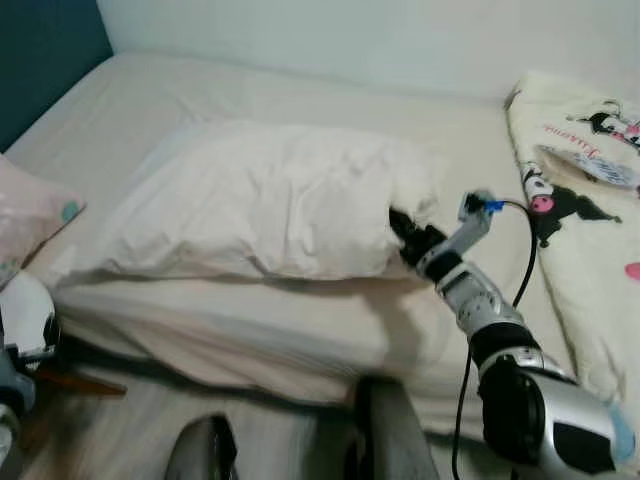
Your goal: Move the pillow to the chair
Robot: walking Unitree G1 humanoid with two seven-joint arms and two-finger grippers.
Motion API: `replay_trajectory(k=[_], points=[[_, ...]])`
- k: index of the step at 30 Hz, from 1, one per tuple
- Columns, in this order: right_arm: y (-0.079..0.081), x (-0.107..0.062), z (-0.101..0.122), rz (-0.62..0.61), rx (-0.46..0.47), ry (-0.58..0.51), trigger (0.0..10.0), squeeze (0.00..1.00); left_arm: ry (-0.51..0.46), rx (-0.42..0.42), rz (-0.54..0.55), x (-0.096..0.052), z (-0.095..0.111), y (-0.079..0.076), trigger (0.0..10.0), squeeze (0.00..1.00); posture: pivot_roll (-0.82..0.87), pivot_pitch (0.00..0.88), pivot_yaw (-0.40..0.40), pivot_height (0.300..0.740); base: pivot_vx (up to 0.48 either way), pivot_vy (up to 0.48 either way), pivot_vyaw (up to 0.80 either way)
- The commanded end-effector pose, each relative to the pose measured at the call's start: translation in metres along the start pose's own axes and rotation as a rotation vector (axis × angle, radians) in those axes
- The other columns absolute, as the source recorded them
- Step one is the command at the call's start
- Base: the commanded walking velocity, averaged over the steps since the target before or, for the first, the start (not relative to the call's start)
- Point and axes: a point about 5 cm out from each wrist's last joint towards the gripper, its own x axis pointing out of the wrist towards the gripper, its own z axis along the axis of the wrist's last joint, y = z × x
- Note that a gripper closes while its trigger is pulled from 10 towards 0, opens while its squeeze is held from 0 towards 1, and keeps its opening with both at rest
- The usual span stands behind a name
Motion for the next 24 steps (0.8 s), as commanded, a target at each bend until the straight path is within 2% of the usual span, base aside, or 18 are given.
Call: replay_trajectory(k=[1,5,7,8,9,10,11,12,14,16,17,18,19,21,22,23,24], points=[[0.017,0.012,0.019,0.101,-0.024,-0.05,0.0,0.0,-0.029,-0.036,-0.012,-0.001,0.008,-0.006,10.0,0.0,0.07,0.0,-0.074,0.548,0.0,0.0,0.0],[0.032,0.022,0.045,0.163,-0.041,-0.113,0.0,0.0,-0.077,-0.134,-0.06,0.005,0.023,-0.028,10.0,0.0,0.05,0.0,-0.082,0.568,0.0,0.0,0.0],[0.048,0.028,0.053,0.233,-0.097,-0.116,0.0,0.0,-0.088,-0.18,-0.144,0.004,0.027,-0.057,10.0,0.0,0.04,0.0,-0.093,0.577,0.0,0.0,0.0],[0.053,0.03,0.055,0.255,-0.114,-0.115,0.0,0.0,-0.091,-0.187,-0.172,0.003,0.028,-0.066,10.0,0.0,0.04,0.0,-0.093,0.582,0.0,0.0,0.0],[0.053,0.03,0.055,0.255,-0.114,-0.115,0.0,0.0,-0.091,-0.187,-0.172,0.003,0.028,-0.066,10.0,0.0,0.04,0.0,-0.093,0.582,0.0,0.0,0.0],[0.059,0.031,0.053,0.278,-0.117,-0.11,0.0,0.0,-0.091,-0.186,-0.22,0.0,0.029,-0.083,10.0,0.0,0.03,0.0,-0.097,0.592,0.0,0.0,0.0],[0.06,0.03,0.042,0.279,-0.117,-0.086,0.0,0.0,-0.074,-0.203,-0.24,-0.003,0.025,-0.091,10.0,0.0,0.02,0.0,-0.099,0.597,0.0,0.0,0.0],[0.06,0.03,0.042,0.279,-0.117,-0.086,0.0,0.0,-0.074,-0.203,-0.24,-0.003,0.025,-0.091,10.0,0.0,0.02,0.0,-0.099,0.597,0.0,0.0,0.0],[0.061,0.026,0.021,0.283,-0.1,-0.039,0.0,0.0,-0.042,-0.229,-0.268,-0.007,0.018,-0.104,10.0,0.0,0.03,0.0,-0.105,0.606,0.0,0.0,0.0],[0.062,0.024,0.014,0.285,-0.09,-0.023,0.0,0.0,-0.032,-0.233,-0.276,-0.008,0.015,-0.108,10.0,0.0,0.03,0.0,-0.105,0.611,0.0,0.0,0.0],[0.067,0.016,-0.006,0.307,-0.089,0.026,0.0,0.0,-0.015,-0.205,-0.306,-0.014,0.01,-0.117,10.0,0.0,0.02,0.0,-0.104,0.621,0.0,0.0,0.0],[0.067,0.016,-0.006,0.307,-0.089,0.026,0.0,0.0,-0.015,-0.205,-0.306,-0.014,0.01,-0.117,10.0,0.0,0.02,0.0,-0.104,0.621,0.0,0.0,0.0],[0.077,-0.002,-0.036,0.345,-0.101,0.094,0.0,0.0,0.005,-0.171,-0.352,-0.026,0.003,-0.128,10.0,0.0,0.02,0.0,-0.104,0.631,0.0,0.0,0.0],[0.08,-0.013,-0.049,0.347,-0.1,0.129,0.0,0.0,0.017,-0.166,-0.366,-0.031,-0.001,-0.133,10.0,0.0,0.02,0.0,-0.1,0.64,0.0,0.0,0.0],[0.08,-0.013,-0.049,0.347,-0.1,0.129,0.0,0.0,0.017,-0.166,-0.366,-0.031,-0.001,-0.133,10.0,0.0,0.02,0.0,-0.1,0.64,0.0,0.0,0.0],[0.078,-0.023,-0.058,0.326,-0.084,0.153,0.0,0.0,0.027,-0.167,-0.367,-0.033,-0.004,-0.134,10.0,0.0,0.01,0.0,-0.093,0.65,0.0,0.0,0.0],[0.078,-0.023,-0.058,0.326,-0.084,0.153,0.0,0.0,0.027,-0.167,-0.367,-0.033,-0.004,-0.134,10.0,0.0,0.01,0.0,-0.093,0.65,0.0,0.0,0.0]])
